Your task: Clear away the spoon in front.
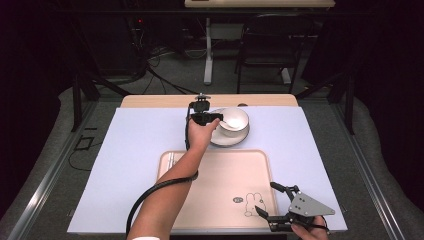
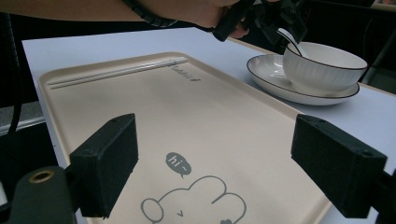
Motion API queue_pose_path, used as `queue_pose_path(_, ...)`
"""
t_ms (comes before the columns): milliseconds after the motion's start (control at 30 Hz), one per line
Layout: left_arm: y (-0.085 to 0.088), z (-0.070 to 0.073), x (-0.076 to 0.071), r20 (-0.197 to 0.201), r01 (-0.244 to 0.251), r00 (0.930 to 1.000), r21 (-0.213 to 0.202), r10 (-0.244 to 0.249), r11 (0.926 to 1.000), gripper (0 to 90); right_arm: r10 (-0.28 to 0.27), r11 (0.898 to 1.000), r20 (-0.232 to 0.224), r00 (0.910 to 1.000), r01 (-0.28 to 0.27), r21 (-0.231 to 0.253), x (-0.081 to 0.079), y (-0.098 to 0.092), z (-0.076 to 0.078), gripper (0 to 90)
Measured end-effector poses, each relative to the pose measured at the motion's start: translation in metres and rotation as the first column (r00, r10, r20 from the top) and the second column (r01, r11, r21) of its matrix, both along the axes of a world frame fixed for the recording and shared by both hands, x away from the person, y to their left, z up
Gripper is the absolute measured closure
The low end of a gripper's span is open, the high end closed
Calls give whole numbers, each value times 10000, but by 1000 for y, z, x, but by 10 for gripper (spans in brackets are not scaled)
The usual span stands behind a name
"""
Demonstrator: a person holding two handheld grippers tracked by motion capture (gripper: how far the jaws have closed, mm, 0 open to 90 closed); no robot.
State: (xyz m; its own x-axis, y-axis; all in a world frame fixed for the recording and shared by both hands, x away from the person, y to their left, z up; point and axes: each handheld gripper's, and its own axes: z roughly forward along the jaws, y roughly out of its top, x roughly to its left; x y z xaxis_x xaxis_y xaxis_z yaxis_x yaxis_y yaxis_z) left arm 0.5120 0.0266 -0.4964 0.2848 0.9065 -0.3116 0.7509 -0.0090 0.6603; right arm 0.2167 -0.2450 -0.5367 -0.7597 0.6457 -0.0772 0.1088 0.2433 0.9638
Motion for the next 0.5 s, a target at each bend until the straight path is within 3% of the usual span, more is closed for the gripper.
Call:
queue_pose_path(200,2,-10,-2,-291,-226,9994,-550,210,9982,343,15,10000,39,10000,-15,-27,-1,1,0,145)
queue_pose_path(433,2,-15,-3,-184,-507,9986,-1058,490,9931,330,0,10000,12,10000,0,-44,0,1,0,145)
queue_pose_path(500,-1,-15,-3,-50,-501,9987,-1005,499,9937,332,5,10000,43,10000,-5,-38,-1,1,0,145)
